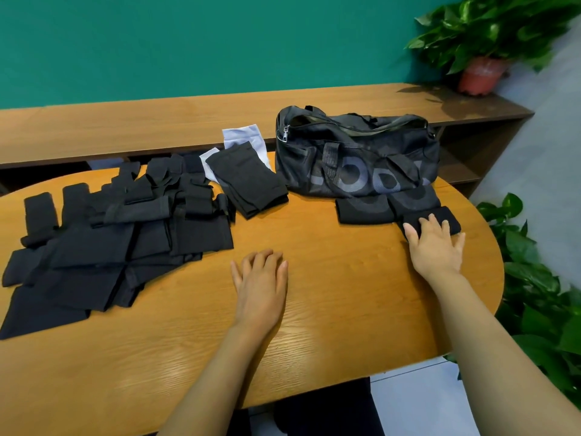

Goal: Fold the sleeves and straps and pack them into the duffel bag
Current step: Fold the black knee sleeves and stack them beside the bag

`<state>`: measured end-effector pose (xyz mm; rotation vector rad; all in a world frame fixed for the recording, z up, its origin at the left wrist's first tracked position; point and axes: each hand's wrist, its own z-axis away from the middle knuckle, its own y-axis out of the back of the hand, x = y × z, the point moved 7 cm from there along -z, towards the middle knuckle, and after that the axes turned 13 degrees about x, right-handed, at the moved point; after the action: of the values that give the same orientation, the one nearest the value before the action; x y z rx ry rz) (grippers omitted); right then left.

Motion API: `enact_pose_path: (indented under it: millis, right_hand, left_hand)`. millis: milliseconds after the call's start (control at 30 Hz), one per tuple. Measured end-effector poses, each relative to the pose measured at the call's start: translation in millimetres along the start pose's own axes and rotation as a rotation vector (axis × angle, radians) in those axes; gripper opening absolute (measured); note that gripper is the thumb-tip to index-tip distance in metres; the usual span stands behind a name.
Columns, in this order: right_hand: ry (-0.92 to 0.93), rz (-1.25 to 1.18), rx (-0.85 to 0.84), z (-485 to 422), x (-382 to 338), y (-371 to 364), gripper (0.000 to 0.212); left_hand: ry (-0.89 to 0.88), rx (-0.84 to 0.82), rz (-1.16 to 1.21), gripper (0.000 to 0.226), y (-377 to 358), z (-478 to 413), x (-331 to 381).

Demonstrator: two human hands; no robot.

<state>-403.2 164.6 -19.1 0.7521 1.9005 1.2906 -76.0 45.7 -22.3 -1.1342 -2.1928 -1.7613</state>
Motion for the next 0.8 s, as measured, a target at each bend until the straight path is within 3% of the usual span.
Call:
enact_pose_path:
  millis: [267,567,800]
  right_hand:
    - [0.223,-0.060,0.120,36,-68,9,0.061]
    - [0.554,-0.153,0.013,76,-200,-9,0.057]
    - [0.738,-0.057,-0.036,72,-264,-34,0.054]
  left_hand:
    - [-0.017,0.059,0.055,0.045,14,-8,-14]
    - [-0.076,0.108,-0.177,0.044,44,-26,-69]
    - [-0.099,0.130,-0.209,0.046,38,-29,-71]
